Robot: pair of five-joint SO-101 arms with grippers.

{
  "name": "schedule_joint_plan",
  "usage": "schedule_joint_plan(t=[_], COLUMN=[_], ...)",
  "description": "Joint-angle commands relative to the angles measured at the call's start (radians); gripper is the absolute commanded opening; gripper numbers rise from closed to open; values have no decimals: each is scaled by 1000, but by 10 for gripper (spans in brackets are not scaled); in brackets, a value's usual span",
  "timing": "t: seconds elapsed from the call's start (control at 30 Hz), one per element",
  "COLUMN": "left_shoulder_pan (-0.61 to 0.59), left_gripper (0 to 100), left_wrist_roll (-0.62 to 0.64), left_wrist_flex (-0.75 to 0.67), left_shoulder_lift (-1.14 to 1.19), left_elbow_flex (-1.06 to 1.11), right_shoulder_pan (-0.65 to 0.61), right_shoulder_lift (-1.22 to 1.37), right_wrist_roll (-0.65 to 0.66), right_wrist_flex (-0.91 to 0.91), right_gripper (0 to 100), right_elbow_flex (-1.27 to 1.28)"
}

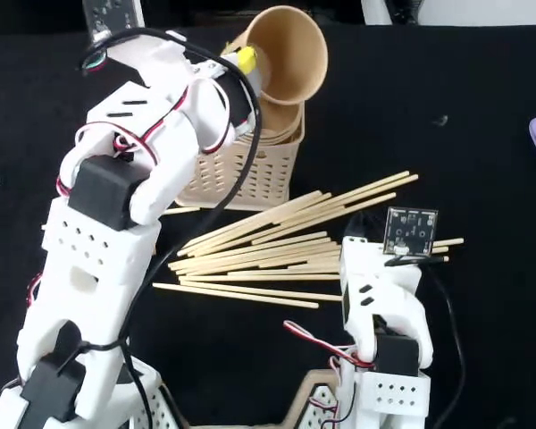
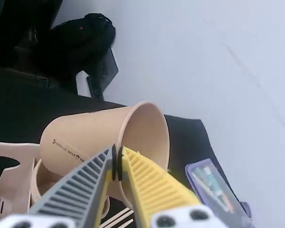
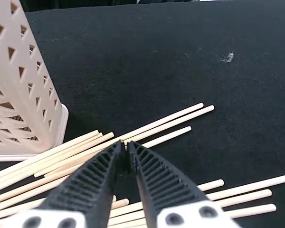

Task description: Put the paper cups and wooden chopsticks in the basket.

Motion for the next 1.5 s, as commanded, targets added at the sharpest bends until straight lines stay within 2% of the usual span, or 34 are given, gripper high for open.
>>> schedule_joint_plan(t=[0.0,0.33,1.07,1.2,1.47], left_shoulder_pan=[8,10,13,10,2], left_gripper=[30,30,30,30,34], left_wrist_roll=[18,18,20,71,74], left_wrist_flex=[-26,-84,-61,-23,-12], left_shoulder_lift=[-6,-15,-18,-20,-95], left_elbow_flex=[50,223,136,130,131], right_shoulder_pan=[8,8,8,8,8], right_shoulder_lift=[-18,-18,-18,-18,-18], right_wrist_roll=[11,11,11,11,11], right_wrist_flex=[-2,-2,-2,-2,-35], right_gripper=[15,15,15,15,15], right_elbow_flex=[-15,-15,-15,-15,4])
